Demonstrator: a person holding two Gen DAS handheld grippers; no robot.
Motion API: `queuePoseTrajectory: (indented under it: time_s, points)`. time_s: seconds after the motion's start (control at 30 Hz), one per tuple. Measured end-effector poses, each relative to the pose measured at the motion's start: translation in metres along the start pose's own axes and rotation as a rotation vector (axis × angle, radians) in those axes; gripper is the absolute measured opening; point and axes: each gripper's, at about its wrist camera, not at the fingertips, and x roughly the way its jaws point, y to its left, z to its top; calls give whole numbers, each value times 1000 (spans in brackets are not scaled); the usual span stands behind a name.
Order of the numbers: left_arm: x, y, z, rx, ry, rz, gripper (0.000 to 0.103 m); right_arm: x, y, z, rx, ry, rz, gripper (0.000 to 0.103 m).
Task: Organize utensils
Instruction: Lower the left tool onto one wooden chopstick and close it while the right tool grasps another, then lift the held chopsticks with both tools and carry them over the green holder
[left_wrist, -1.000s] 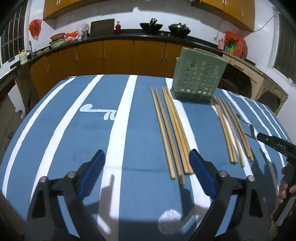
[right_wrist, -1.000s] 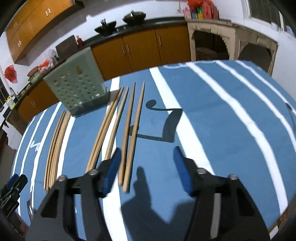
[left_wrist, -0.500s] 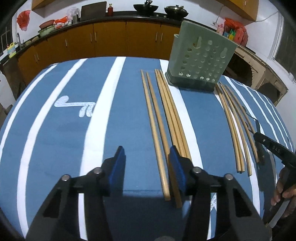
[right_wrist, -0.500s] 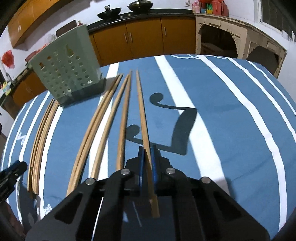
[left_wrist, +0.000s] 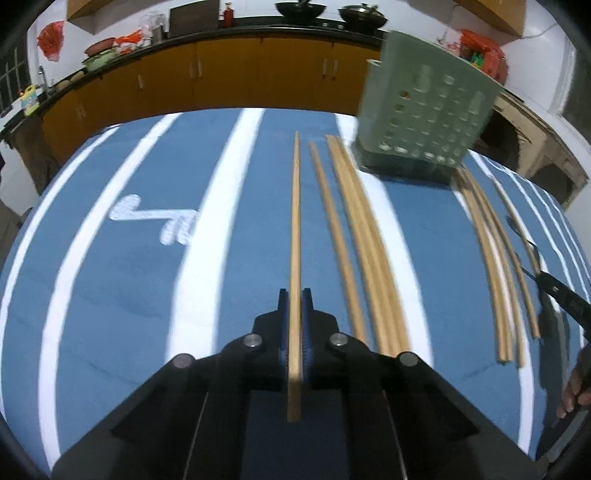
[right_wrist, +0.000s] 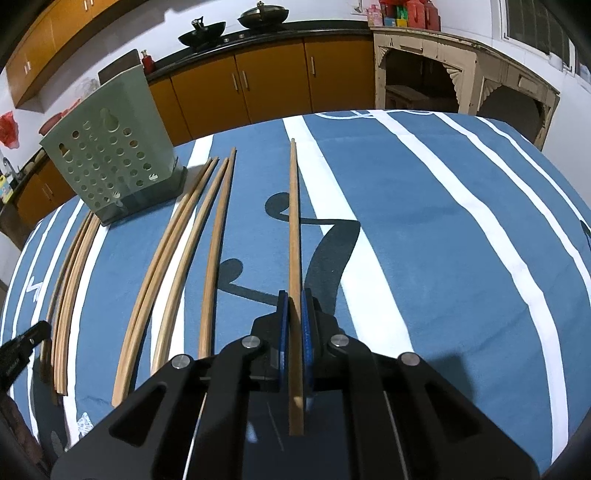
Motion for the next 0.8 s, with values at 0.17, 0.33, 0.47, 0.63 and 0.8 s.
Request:
queuePoseTrajectory:
  time_s: [0.17, 0.33, 0.47, 0.63, 0.8]
  points:
    - [9, 24, 14, -27, -22, 46, 8, 3, -10, 4, 21, -10, -29, 8]
    - [10, 29, 16, -12, -22, 41, 9, 2, -12, 1, 14, -16, -28, 8]
    - [8, 26, 12, -3, -29, 48, 14, 1, -11, -1, 5, -19, -31, 8]
    - [4, 22, 5, 9, -41, 61, 18, -1, -10, -6, 0, -22, -31, 8]
    - [-1, 22, -4, 7, -47, 63, 21, -3, -7, -12, -21, -33, -41, 9]
